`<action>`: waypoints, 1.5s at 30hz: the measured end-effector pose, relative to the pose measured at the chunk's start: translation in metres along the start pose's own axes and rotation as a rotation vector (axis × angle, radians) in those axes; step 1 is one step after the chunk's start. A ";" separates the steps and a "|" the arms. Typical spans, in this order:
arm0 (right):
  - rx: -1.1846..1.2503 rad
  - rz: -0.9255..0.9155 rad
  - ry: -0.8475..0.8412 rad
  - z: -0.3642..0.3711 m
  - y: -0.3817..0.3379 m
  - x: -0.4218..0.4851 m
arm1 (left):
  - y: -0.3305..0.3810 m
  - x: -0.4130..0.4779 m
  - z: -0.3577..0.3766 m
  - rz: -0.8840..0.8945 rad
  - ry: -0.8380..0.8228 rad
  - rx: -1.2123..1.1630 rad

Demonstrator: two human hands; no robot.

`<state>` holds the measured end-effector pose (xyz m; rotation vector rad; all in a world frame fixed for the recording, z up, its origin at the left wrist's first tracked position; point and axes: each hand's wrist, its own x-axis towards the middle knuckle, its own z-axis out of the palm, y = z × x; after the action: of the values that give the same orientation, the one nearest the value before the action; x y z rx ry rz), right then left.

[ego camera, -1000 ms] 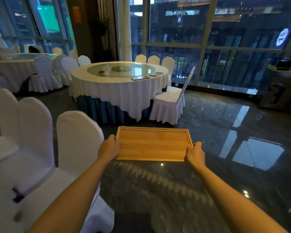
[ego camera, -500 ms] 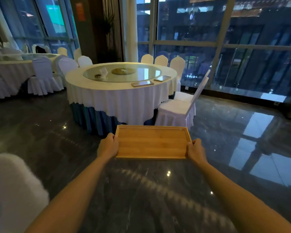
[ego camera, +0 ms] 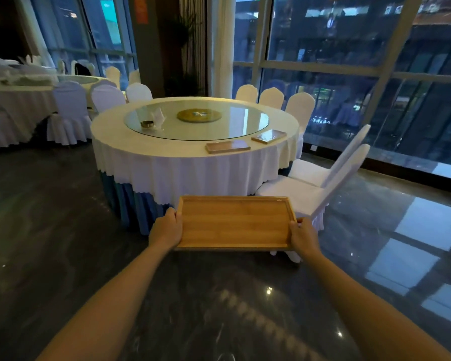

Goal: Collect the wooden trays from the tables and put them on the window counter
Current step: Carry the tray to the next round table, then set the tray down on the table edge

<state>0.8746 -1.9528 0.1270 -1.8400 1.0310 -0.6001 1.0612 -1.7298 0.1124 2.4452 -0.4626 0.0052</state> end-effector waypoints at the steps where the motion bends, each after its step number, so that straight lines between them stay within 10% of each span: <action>1: -0.011 0.013 0.002 0.011 -0.003 0.033 | 0.005 0.030 0.013 -0.004 -0.003 -0.002; 26: -0.128 0.058 -0.337 0.208 -0.089 0.708 | 0.137 0.609 0.229 -0.266 0.047 0.100; 45: -0.276 0.238 -0.448 0.346 -0.074 0.868 | 0.075 0.779 0.332 -0.410 -0.189 0.343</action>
<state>1.6236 -2.5053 0.0160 -1.9285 1.0368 0.1039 1.7307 -2.2375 -0.0154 2.8509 -0.0298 -0.3473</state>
